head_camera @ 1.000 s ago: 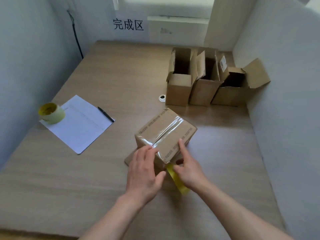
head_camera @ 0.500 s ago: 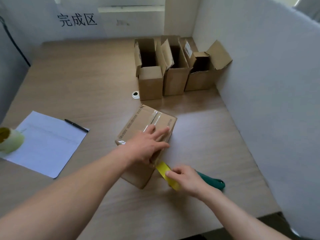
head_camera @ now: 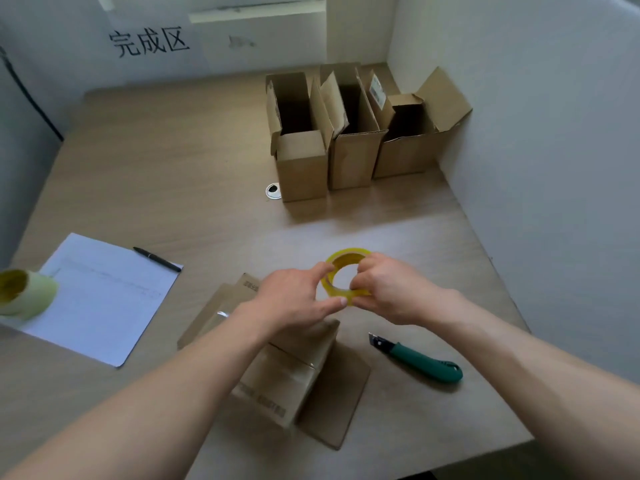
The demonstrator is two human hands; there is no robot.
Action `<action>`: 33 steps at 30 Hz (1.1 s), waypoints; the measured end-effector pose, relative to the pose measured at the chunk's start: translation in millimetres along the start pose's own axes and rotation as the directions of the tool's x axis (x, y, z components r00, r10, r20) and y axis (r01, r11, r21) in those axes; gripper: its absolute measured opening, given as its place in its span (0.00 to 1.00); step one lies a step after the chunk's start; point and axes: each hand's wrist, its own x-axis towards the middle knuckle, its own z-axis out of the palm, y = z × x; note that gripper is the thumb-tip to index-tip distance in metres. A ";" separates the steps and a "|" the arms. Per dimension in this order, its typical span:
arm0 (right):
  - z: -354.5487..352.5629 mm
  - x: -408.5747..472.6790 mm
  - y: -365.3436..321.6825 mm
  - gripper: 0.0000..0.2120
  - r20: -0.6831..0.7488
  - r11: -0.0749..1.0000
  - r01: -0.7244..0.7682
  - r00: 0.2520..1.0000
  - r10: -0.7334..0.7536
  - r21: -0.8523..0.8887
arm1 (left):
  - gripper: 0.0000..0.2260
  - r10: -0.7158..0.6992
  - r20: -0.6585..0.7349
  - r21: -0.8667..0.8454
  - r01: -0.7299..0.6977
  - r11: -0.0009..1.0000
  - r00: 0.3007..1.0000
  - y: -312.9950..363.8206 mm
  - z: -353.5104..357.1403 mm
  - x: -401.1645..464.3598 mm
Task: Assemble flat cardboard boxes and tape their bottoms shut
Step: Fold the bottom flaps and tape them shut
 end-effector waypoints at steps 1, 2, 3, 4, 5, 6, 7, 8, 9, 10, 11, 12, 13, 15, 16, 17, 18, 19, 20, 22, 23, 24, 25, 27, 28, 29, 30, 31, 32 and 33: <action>-2.0 4.1 -2.3 0.14 -0.006 1.000 0.016 1.000 -0.016 -0.002 | 0.31 -0.026 0.026 0.021 0.025 0.999 0.999 3.4 -2.3 5.0; -4.0 7.8 -4.4 0.14 -0.006 0.999 0.033 0.999 -0.033 -0.009 | 0.30 -0.055 0.058 0.024 0.054 0.998 0.997 4.7 -4.6 10.2; -6.3 11.2 -6.9 0.14 -0.004 0.998 0.053 0.999 -0.053 -0.020 | 0.29 -0.086 0.093 0.017 0.084 0.996 0.992 5.0 -7.0 14.1; -8.3 14.3 -8.6 0.13 -0.003 0.997 0.074 0.997 -0.074 -0.031 | 0.27 -0.114 0.128 0.006 0.114 0.993 0.985 5.0 -9.1 16.5; -10.6 16.7 -10.1 0.13 0.001 0.995 0.094 0.996 -0.094 -0.039 | 0.25 -0.145 0.168 -0.009 0.149 0.989 0.975 5.0 -11.1 18.1; -12.7 18.9 -11.5 0.13 0.008 0.993 0.111 0.994 -0.111 -0.048 | 0.22 -0.176 0.207 -0.034 0.187 0.982 0.962 4.4 -13.0 19.7; -14.4 20.5 -12.7 0.14 0.015 0.990 0.126 0.992 -0.126 -0.062 | 0.18 -0.202 0.239 -0.065 0.224 0.972 0.950 4.3 -14.9 21.5; -15.1 21.9 -13.2 0.14 0.021 0.988 0.136 0.991 -0.135 -0.078 | 0.15 -0.227 0.258 -0.095 0.258 0.961 0.939 4.9 -15.9 22.8; -15.2 23.1 -13.5 0.14 0.028 0.986 0.138 0.990 -0.136 -0.094 | 0.16 -0.247 0.263 -0.114 0.284 0.952 0.933 6.1 -16.0 24.1; -14.7 23.9 -13.8 0.14 0.033 0.986 0.133 0.991 -0.130 -0.103 | 0.18 -0.263 0.256 -0.119 0.300 0.946 0.930 8.1 -14.9 24.4; -13.8 24.3 -14.5 0.14 0.037 0.987 0.124 0.992 -0.120 -0.103 | 0.21 -0.280 0.236 -0.112 0.312 0.943 0.931 10.9 -13.1 24.0; -12.4 24.8 -14.9 0.14 0.041 0.989 0.113 0.993 -0.109 -0.100 | 0.22 -0.296 0.205 -0.103 0.321 0.941 0.933 13.6 -10.8 23.8; -10.7 25.0 -15.1 0.14 0.040 0.990 0.105 0.994 -0.101 -0.097 | 0.21 -0.314 0.171 -0.095 0.333 0.938 0.934 15.7 -7.5 23.5; -7.8 24.2 -14.0 0.15 0.017 0.989 0.103 0.995 -0.102 -0.107 | 0.16 -0.357 0.117 -0.110 0.369 0.923 0.927 19.3 -2.3 22.6; -6.5 24.0 -13.2 0.15 0.007 0.988 0.105 0.994 -0.105 -0.111 | 0.14 -0.381 0.109 -0.134 0.393 0.910 0.918 20.6 -0.9 22.4; -5.0 23.4 -12.3 0.16 -0.001 0.988 0.105 0.994 -0.106 -0.113 | 0.12 -0.404 0.113 -0.159 0.418 0.894 0.908 21.7 -0.1 22.6; -3.8 22.1 -11.7 0.16 -0.010 0.988 0.104 0.994 -0.106 -0.114 | 0.12 -0.425 0.121 -0.179 0.441 0.880 0.897 23.2 0.1 23.1; -2.2 20.0 -11.0 0.16 -0.024 0.989 0.101 0.994 -0.104 -0.106 | 0.11 -0.442 0.130 -0.196 0.460 0.866 0.887 24.9 -0.3 23.2; -0.8 16.8 -9.9 0.15 -0.047 0.992 0.095 0.994 -0.099 -0.082 | 0.11 -0.457 0.139 -0.214 0.477 0.852 0.878 26.3 -0.9 22.9; 6.0 5.4 -6.3 0.14 -0.200 0.992 0.118 0.974 -0.107 0.043 | 0.11 -0.474 0.150 -0.245 0.497 0.833 0.868 27.9 -1.8 22.0; 12.4 -2.6 -3.4 0.15 -0.328 0.984 0.132 0.941 -0.087 0.117 | 0.11 -0.478 0.152 -0.256 0.502 0.826 0.865 28.0 -1.8 21.1; 21.4 -12.8 -0.2 0.17 -0.472 0.971 0.124 0.882 -0.013 0.205 | 0.11 -0.484 0.151 -0.266 0.507 0.820 0.862 27.8 -1.6 19.9; 32.8 -25.7 4.4 0.20 -0.575 0.950 0.078 0.810 0.117 0.302 | 0.11 -0.489 0.150 -0.274 0.512 0.814 0.859 27.7 -1.7 18.4; 64.0 -56.5 14.5 0.23 -0.548 0.899 -0.134 0.751 0.367 0.418 | 0.11 -0.501 0.148 -0.293 0.522 0.801 0.852 28.1 -2.6 15.3; 82.3 -72.5 18.5 0.24 -0.418 0.876 -0.285 0.792 0.444 0.389 | 0.11 -0.507 0.148 -0.303 0.527 0.794 0.849 28.6 -3.6 14.3; 101.0 -87.7 20.9 0.25 -0.242 0.860 -0.421 0.837 0.490 0.287 | 0.11 -0.508 0.151 -0.313 0.529 0.789 0.848 29.0 -4.7 13.6; 118.5 -100.7 22.2 0.25 -0.101 0.853 -0.496 0.851 0.515 0.165 | 0.11 -0.508 0.156 -0.324 0.530 0.784 0.847 29.5 -5.7 13.3; 132.6 -110.3 22.4 0.23 -0.044 0.851 -0.518 0.852 0.522 0.080 | 0.11 -0.507 0.162 -0.335 0.531 0.779 0.847 30.0 -6.4 13.3; 142.0 -116.1 21.7 0.20 -0.043 0.849 -0.525 0.848 0.528 0.052 | 0.11 -0.506 0.169 -0.345 0.532 0.773 0.845 30.1 -6.8 13.3; 146.7 -118.3 20.7 0.18 -0.068 0.848 -0.527 0.845 0.530 0.059 | 0.11 -0.506 0.177 -0.353 0.534 0.768 0.844 30.2 -7.1 13.2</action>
